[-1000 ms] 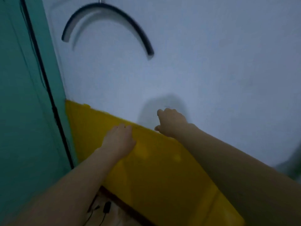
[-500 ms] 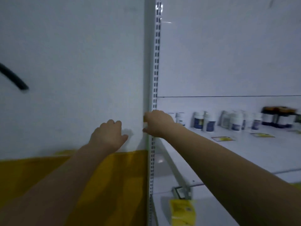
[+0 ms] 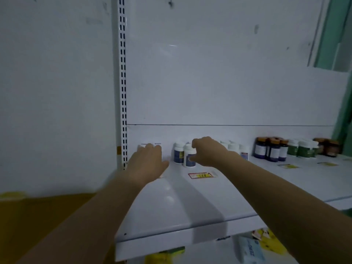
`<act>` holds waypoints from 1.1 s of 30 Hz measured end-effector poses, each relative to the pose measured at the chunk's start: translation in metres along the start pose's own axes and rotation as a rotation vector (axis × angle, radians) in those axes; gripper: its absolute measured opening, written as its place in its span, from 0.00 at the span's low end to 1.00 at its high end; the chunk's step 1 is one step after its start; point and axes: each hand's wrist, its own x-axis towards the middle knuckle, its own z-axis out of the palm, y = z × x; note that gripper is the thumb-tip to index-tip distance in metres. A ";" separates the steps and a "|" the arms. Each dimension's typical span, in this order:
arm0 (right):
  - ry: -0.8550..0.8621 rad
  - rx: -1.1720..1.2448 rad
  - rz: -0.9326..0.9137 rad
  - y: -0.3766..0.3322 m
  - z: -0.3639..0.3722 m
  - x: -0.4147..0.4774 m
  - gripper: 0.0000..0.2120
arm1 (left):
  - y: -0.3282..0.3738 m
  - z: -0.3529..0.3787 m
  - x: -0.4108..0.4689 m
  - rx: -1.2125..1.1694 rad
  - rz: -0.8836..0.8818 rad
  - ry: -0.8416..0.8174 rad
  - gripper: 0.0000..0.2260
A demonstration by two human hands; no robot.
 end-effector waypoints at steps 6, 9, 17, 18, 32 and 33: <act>-0.045 0.079 -0.179 0.018 0.016 0.039 0.18 | 0.008 0.026 0.003 0.060 -0.181 -0.020 0.20; -0.060 0.141 -0.256 0.012 0.023 0.059 0.18 | 0.002 0.032 0.000 0.147 -0.243 -0.026 0.22; -0.039 0.233 -0.332 -0.020 0.044 0.109 0.17 | -0.016 0.074 0.000 0.150 -0.281 -0.150 0.39; -0.038 0.243 -0.335 -0.026 0.047 0.116 0.18 | -0.019 0.078 0.002 0.155 -0.298 -0.189 0.40; -0.028 0.266 -0.218 -0.066 0.089 0.161 0.16 | -0.030 0.091 0.007 0.056 -0.356 -0.371 0.42; -0.025 0.276 -0.218 -0.065 0.088 0.162 0.15 | -0.030 0.091 0.007 0.050 -0.354 -0.369 0.42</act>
